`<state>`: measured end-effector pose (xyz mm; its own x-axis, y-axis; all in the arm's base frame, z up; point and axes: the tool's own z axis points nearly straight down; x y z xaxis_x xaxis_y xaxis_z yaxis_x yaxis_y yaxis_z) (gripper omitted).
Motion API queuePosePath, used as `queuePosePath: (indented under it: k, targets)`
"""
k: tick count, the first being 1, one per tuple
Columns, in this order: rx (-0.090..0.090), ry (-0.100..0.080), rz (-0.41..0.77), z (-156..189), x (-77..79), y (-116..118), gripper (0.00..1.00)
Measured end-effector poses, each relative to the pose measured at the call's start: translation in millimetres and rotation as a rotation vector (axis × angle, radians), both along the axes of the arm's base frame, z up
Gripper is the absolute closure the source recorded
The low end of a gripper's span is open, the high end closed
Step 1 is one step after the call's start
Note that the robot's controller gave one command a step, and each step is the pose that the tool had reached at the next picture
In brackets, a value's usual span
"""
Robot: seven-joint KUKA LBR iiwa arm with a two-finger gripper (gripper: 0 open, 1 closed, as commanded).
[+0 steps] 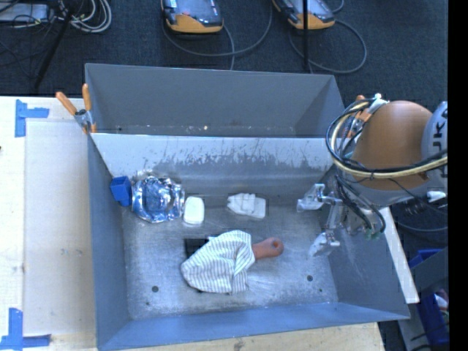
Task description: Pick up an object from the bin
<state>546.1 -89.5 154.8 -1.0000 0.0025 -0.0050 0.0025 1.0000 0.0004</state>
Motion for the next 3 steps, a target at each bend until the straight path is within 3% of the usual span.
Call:
queuePosePath:
  k: [1, 2, 3]
  targets:
    - [-0.006, 0.012, -0.033, -76.7, -23.1, 86.2, 1.00]
    - [-0.006, 0.011, -0.033, -76.7, -23.1, 86.3, 1.00]
    - [-0.001, 0.006, -0.011, 64.8, -13.4, 87.5, 1.00]
